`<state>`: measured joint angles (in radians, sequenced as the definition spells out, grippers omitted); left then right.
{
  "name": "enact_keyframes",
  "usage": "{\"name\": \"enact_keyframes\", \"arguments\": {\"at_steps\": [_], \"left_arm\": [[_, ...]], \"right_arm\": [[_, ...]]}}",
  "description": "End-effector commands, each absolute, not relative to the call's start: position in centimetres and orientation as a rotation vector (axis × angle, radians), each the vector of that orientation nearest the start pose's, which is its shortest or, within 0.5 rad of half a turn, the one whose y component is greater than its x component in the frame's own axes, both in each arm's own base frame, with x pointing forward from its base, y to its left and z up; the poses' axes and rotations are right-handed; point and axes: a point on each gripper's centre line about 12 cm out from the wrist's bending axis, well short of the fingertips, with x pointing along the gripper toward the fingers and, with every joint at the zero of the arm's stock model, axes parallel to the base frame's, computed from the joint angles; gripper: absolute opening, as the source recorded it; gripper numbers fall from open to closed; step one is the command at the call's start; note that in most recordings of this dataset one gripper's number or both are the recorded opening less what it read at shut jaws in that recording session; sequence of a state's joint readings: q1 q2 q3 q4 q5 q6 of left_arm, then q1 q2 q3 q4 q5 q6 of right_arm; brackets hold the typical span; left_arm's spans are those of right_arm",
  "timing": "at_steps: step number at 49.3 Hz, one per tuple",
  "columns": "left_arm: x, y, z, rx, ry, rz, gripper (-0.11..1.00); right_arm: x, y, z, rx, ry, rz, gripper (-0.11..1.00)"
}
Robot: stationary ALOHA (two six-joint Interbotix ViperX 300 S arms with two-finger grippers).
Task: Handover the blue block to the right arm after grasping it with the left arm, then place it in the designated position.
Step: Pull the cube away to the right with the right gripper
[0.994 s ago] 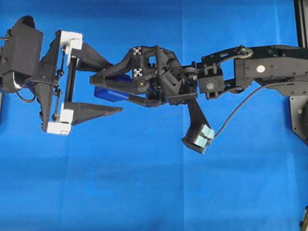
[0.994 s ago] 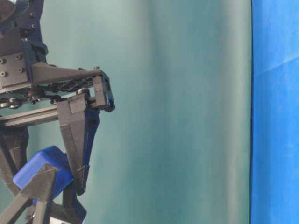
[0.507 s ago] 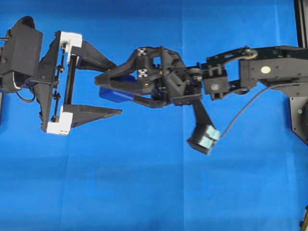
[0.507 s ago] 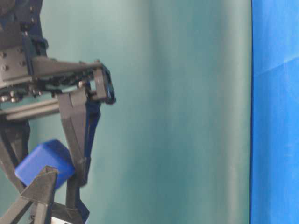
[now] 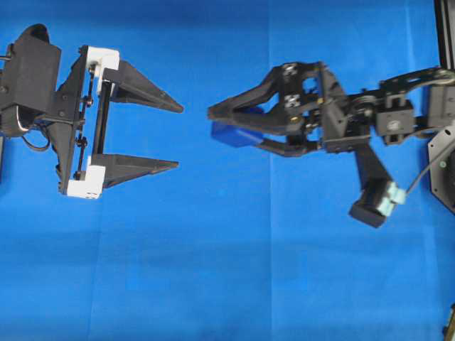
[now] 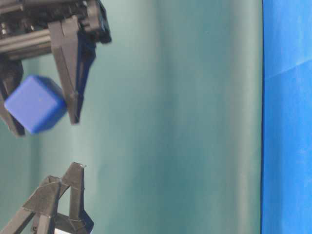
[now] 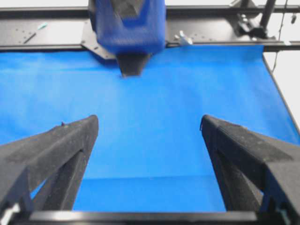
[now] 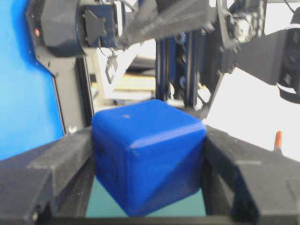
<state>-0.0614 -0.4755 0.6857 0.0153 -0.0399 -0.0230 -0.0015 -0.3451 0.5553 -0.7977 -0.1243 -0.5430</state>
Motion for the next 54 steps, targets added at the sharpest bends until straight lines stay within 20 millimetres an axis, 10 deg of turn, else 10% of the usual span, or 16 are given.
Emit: {"name": "enact_keyframes", "arguments": {"at_steps": [1,19,54], "left_arm": [[31.7,-1.9,35.6,-0.004,0.117,-0.060,0.93],[31.8,-1.7,35.6,-0.003,0.117,-0.052,0.93],[31.8,-1.6,35.6,-0.002,0.117,-0.051,0.93]], "right_arm": [[35.6,0.9,36.5,-1.323,0.031,0.129,0.54],[35.5,1.4,36.4,-1.242,0.038,0.134,0.54],[34.4,1.7,37.0,-0.251,0.128,0.064,0.54]]}}
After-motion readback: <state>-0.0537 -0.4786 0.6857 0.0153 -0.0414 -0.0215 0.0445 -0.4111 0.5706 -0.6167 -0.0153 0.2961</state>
